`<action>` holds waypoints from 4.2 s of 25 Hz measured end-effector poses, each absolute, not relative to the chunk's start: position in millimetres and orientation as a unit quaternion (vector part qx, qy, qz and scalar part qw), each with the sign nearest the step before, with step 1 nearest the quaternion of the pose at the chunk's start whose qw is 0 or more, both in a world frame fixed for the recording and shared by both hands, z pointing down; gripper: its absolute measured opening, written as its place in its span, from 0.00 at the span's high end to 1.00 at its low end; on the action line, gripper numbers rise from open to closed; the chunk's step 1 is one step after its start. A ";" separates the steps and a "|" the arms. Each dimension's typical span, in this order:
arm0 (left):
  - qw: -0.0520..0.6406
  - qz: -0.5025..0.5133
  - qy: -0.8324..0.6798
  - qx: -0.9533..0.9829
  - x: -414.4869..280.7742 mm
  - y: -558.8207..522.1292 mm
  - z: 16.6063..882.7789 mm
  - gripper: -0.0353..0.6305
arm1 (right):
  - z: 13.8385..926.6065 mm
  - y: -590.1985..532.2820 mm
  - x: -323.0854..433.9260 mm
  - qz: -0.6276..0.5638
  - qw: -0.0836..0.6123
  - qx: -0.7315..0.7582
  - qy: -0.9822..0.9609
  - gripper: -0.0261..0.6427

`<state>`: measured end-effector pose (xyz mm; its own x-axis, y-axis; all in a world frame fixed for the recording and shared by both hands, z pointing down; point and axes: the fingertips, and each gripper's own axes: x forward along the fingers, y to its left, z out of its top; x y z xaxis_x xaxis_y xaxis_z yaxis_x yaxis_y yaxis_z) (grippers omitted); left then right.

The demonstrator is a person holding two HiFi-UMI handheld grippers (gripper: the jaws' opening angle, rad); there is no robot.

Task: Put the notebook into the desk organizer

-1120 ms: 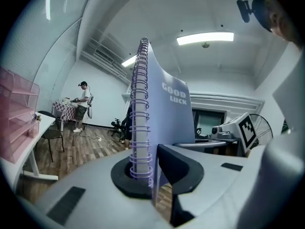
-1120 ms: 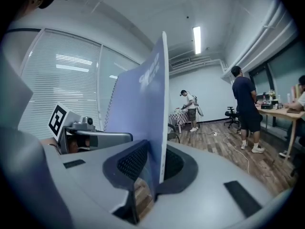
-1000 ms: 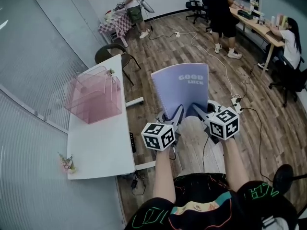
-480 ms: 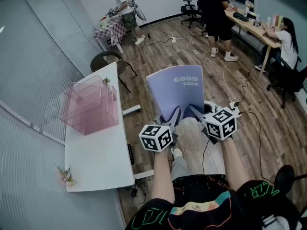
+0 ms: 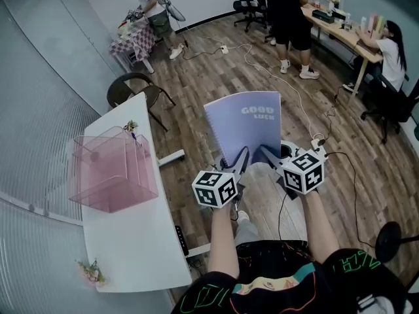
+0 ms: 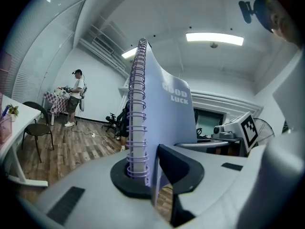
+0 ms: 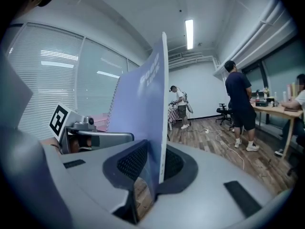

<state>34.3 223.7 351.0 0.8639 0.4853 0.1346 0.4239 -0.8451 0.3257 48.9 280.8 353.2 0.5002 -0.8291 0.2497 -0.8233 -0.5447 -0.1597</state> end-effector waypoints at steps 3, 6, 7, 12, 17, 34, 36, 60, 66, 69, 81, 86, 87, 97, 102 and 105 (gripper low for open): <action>0.153 0.120 0.234 0.953 61.6 199.1 360.7 0.88 | 362.6 256.2 76.8 -0.166 0.014 -0.864 0.476 0.88; 0.167 0.127 0.228 0.951 91.3 167.0 369.3 0.88 | 370.1 224.4 106.7 -0.178 0.009 -0.860 0.477 0.88; 0.172 0.129 0.224 0.951 101.2 154.8 372.1 0.87 | 372.2 212.2 116.6 -0.182 0.005 -0.859 0.479 0.88; 0.194 0.131 0.212 0.949 147.6 101.3 381.9 0.87 | 378.8 158.3 163.4 -0.192 -0.009 -0.852 0.488 0.88; 0.198 0.122 0.214 0.949 189.8 70.5 379.8 0.87 | 376.2 128.0 205.2 -0.189 -0.017 -0.855 0.484 0.88; 0.209 0.134 0.232 0.940 296.7 68.0 400.3 0.87 | 395.2 125.7 311.1 -0.205 -0.021 -0.860 0.466 0.88; 0.206 0.133 0.222 0.944 316.9 62.5 399.3 0.87 | 394.8 119.8 332.5 -0.202 -0.019 -0.856 0.476 0.88; 0.258 0.115 -0.041 0.958 340.3 -50.5 428.8 0.87 | 427.1 -12.1 386.4 -0.240 -0.045 -0.680 0.691 0.88; 0.288 0.113 -0.131 0.942 270.2 -95.7 450.9 0.87 | 449.9 -66.8 322.5 -0.262 -0.065 -0.607 0.747 0.88; 0.309 0.112 -0.170 0.929 233.7 -109.5 464.6 0.87 | 463.3 -84.9 288.0 -0.276 -0.080 -0.572 0.768 0.88; 0.435 0.087 -0.263 0.857 118.8 -101.3 547.0 0.87 | 540.8 -92.8 176.5 -0.346 -0.167 -0.453 0.804 0.88; 0.481 0.077 -0.279 0.828 93.6 -85.0 580.1 0.87 | 572.4 -81.6 151.7 -0.374 -0.198 -0.417 0.804 0.88; 0.489 0.075 -0.281 0.822 90.4 -81.4 586.0 0.87 | 578.3 -78.9 148.4 -0.380 -0.205 -0.410 0.803 0.88; 0.539 0.021 -0.295 0.789 44.7 -67.8 603.8 0.88 | 597.3 -75.3 102.6 -0.416 -0.230 -0.319 0.820 0.87; 0.552 -0.007 -0.307 0.775 17.9 -72.6 599.0 0.88 | 594.7 -84.9 75.7 -0.436 -0.233 -0.271 0.826 0.87; 0.560 -0.025 -0.316 0.766 6.0 -79.0 599.0 0.89 | 597.1 -95.0 63.2 -0.443 -0.243 -0.245 0.828 0.86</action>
<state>6.0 -79.0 599.0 0.7996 -0.5113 0.3149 -0.4554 -0.1745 0.8730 63.2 -95.0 597.1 -0.7621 -0.1907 0.6187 -0.6205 0.4877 -0.6140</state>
